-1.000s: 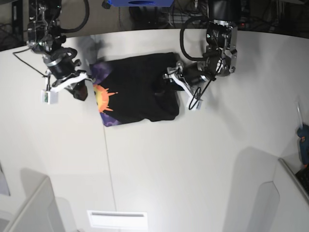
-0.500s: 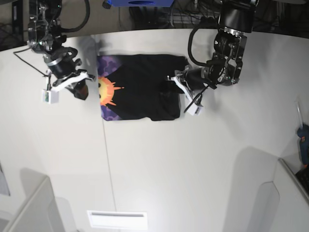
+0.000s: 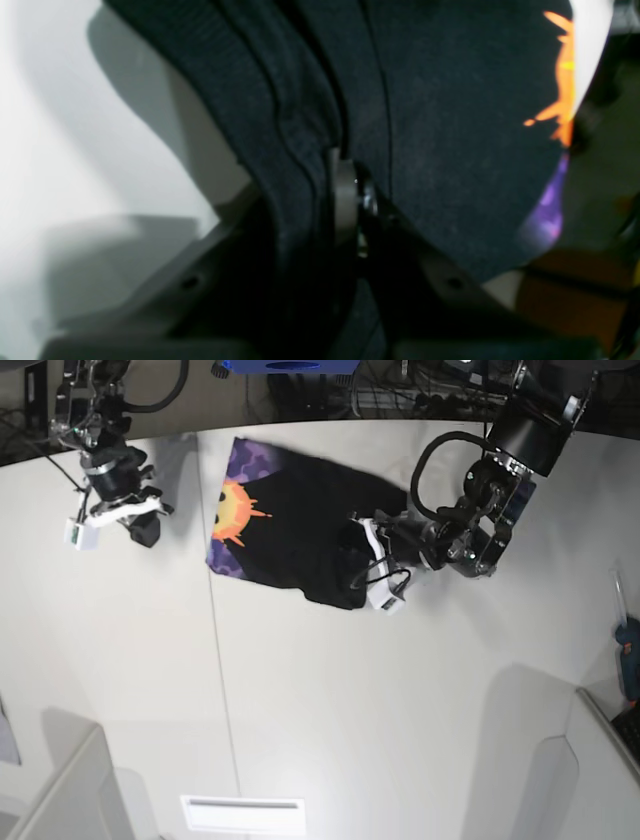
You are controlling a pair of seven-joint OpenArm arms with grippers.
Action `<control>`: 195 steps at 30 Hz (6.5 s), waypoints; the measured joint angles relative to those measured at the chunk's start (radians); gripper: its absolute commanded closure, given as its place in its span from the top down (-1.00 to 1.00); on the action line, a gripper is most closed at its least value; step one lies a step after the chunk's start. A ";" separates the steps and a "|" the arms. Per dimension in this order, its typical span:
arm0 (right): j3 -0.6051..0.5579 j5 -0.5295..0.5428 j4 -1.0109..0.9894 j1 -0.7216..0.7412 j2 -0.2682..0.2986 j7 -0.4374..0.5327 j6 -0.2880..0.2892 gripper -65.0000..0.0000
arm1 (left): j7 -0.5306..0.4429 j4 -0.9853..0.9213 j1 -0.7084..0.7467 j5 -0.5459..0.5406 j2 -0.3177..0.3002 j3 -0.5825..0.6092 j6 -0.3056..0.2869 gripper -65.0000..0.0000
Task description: Fold the T-shirt properly
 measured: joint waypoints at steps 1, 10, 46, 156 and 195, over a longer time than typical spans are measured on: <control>0.000 0.000 0.000 -0.008 0.000 0.001 0.000 -1.00 | 0.000 0.000 -0.027 0.000 -0.014 0.042 0.000 -1.00; 0.000 0.002 -0.006 -0.099 -0.006 0.003 0.000 -1.00 | 0.026 -0.009 -0.244 0.023 -0.044 0.342 0.006 -1.00; 0.018 -0.001 -0.072 -0.134 -0.126 -0.003 0.000 -1.00 | -0.265 -0.002 -0.330 0.924 0.068 0.568 -0.386 -1.00; 0.041 -0.492 0.014 -0.294 -0.185 0.280 0.161 -1.00 | -0.091 0.534 0.149 0.955 0.134 -0.445 -0.416 -1.00; -0.056 -0.885 -0.034 -0.617 -0.013 0.120 0.396 -1.00 | -0.856 0.392 1.132 0.957 0.039 -0.716 -0.403 -1.00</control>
